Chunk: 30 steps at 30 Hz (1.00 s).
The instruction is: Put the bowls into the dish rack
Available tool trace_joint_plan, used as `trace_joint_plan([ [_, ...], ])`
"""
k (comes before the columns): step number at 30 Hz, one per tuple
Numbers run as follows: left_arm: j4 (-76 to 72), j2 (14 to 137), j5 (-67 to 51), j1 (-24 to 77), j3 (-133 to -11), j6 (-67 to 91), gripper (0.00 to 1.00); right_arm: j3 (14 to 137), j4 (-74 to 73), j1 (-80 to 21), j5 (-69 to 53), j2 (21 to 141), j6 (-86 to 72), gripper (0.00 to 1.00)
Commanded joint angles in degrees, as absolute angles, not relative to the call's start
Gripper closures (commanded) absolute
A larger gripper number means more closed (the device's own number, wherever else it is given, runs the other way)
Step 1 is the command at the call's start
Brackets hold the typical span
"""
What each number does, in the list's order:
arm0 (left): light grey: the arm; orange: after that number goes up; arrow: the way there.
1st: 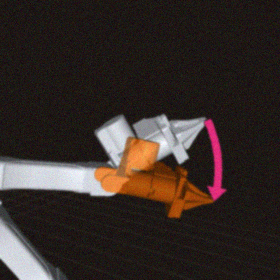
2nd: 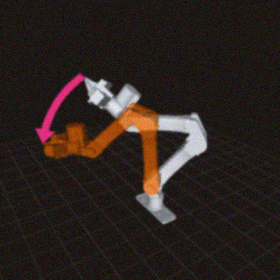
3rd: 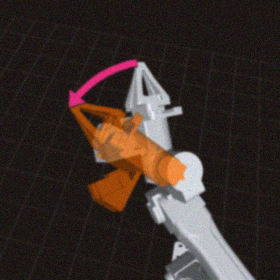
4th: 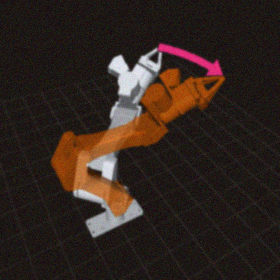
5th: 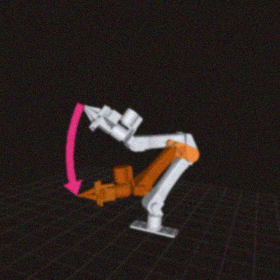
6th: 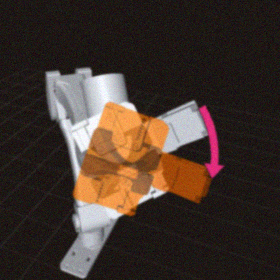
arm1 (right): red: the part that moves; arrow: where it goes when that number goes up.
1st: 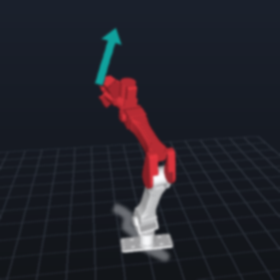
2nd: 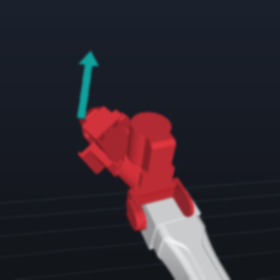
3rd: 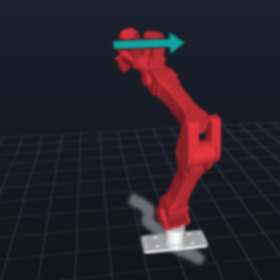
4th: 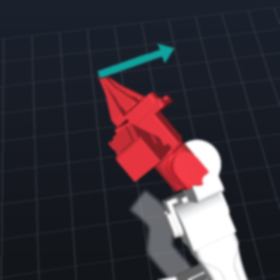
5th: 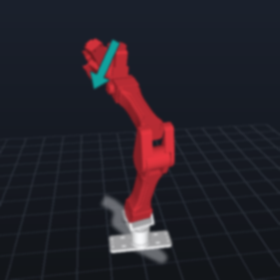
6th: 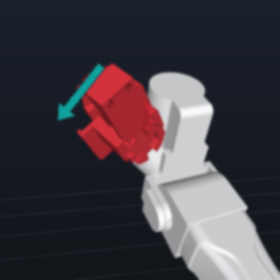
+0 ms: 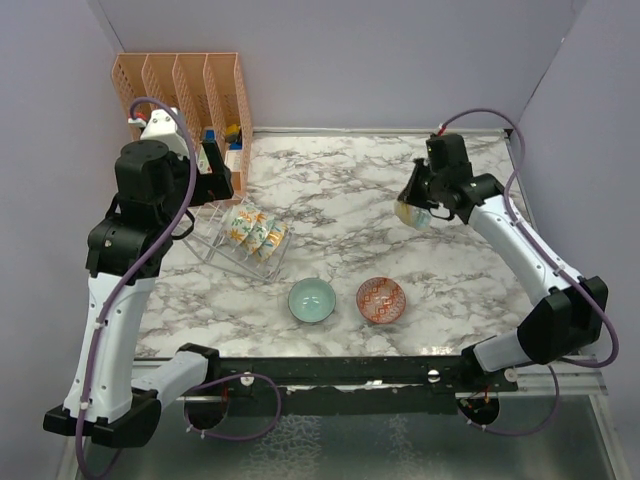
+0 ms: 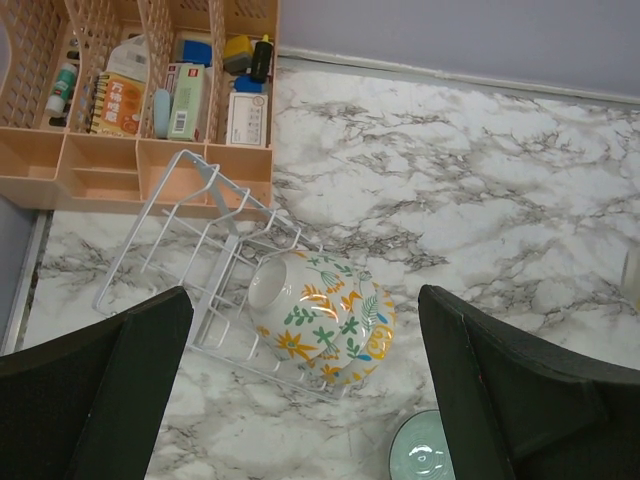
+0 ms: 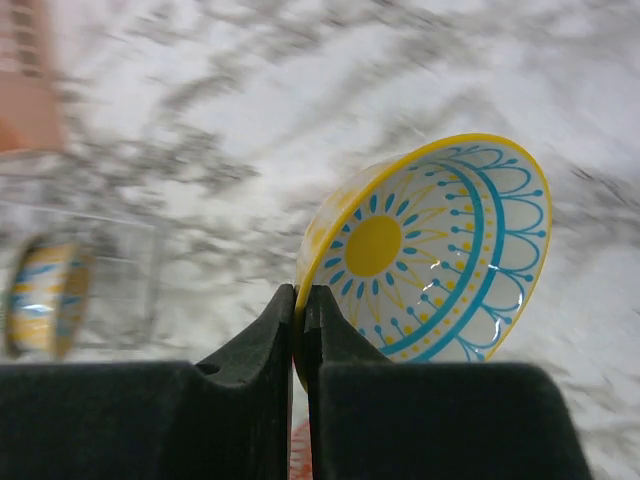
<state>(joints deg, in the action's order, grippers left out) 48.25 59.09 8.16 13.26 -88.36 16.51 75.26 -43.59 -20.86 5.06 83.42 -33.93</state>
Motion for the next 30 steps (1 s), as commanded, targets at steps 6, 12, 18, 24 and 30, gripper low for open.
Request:
trace_joint_plan([
  [6,48.57,60.97,10.27,13.62,-97.93,16.57,0.01,72.41,8.36,-23.12,-30.55,82.17,-58.78,0.99],
  [12,48.62,62.51,9.39,13.62,-101.77,16.65,0.01,70.93,34.25,-31.17,-27.09,90.39,-75.7,0.99],
  [18,48.54,62.58,8.47,13.62,-101.51,17.05,0.01,76.66,53.11,-39.71,-21.31,104.14,-91.87,0.99],
  [24,49.21,62.06,8.69,13.62,-101.57,16.84,0.01,83.82,62.38,-45.17,-17.62,115.6,-102.5,0.99],
  [30,49.53,61.46,8.44,13.62,-101.36,16.43,0.01,85.12,62.01,-47.63,-15.52,119.18,-105.68,0.99],
])
